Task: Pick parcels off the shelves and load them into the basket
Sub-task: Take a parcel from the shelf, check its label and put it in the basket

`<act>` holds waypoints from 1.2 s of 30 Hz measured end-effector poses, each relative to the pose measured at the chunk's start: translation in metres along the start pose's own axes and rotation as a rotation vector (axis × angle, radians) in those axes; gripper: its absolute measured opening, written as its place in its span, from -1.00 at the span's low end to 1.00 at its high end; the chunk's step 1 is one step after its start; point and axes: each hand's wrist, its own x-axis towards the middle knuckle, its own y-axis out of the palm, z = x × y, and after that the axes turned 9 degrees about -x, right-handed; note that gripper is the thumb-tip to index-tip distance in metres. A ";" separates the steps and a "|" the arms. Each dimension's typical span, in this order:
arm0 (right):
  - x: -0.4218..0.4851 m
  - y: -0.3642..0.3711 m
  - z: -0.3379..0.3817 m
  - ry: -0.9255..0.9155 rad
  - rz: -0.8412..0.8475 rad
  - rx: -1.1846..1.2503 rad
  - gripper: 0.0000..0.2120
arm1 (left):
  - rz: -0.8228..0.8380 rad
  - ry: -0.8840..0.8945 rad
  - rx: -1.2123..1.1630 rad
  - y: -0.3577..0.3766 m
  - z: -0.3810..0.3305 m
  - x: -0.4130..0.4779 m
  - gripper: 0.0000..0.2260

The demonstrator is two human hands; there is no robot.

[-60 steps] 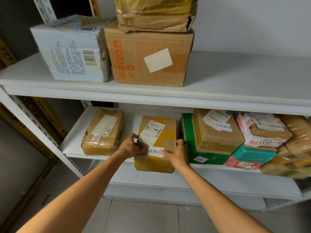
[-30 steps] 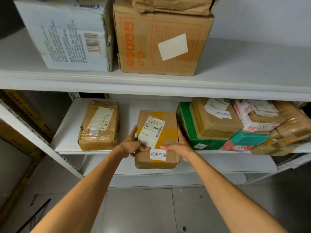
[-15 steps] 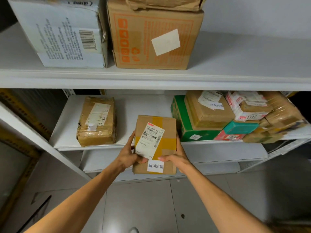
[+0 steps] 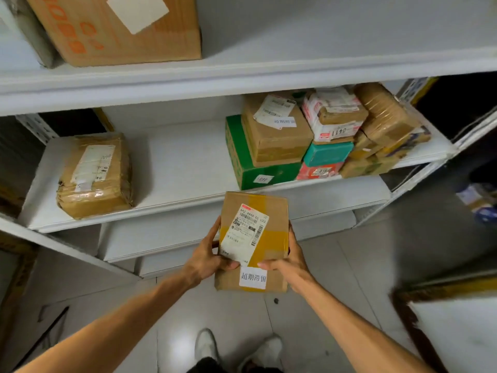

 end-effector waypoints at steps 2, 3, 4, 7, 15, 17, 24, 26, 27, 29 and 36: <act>-0.010 -0.029 -0.017 0.015 -0.082 0.028 0.21 | 0.084 -0.009 0.052 0.031 -0.005 0.015 0.06; -0.016 -0.047 -0.025 0.022 -0.129 0.037 0.22 | 0.129 -0.001 0.086 0.050 -0.006 0.024 0.05; -0.023 -0.066 -0.031 0.028 -0.171 0.043 0.24 | 0.167 0.009 0.123 0.070 -0.009 0.032 0.05; -0.050 -0.122 -0.052 0.046 -0.317 0.077 0.20 | 0.322 0.033 0.209 0.141 -0.019 0.054 0.05; -0.147 -0.242 -0.132 0.114 -0.731 0.426 0.03 | 0.801 0.104 0.470 0.351 -0.029 0.074 0.05; -0.174 -0.264 -0.147 0.139 -0.857 0.475 0.05 | 0.931 0.083 0.527 0.401 -0.025 0.074 0.03; -0.256 -0.301 -0.204 0.209 -1.331 0.647 0.04 | 1.405 0.056 0.762 0.579 -0.007 0.049 -0.01; -0.279 -0.303 -0.213 0.231 -1.453 0.687 0.05 | 1.595 0.077 0.819 0.623 -0.002 0.027 -0.02; -0.290 -0.303 -0.213 0.243 -1.517 0.717 0.04 | 1.684 0.082 0.856 0.642 0.000 0.014 -0.01; -0.314 -0.301 -0.216 0.286 -1.663 0.803 -0.01 | 1.808 0.079 0.907 0.676 0.010 -0.011 -0.01; -0.386 -0.275 -0.238 0.528 -2.057 0.931 0.04 | 2.177 0.001 1.080 0.758 0.069 -0.112 -0.12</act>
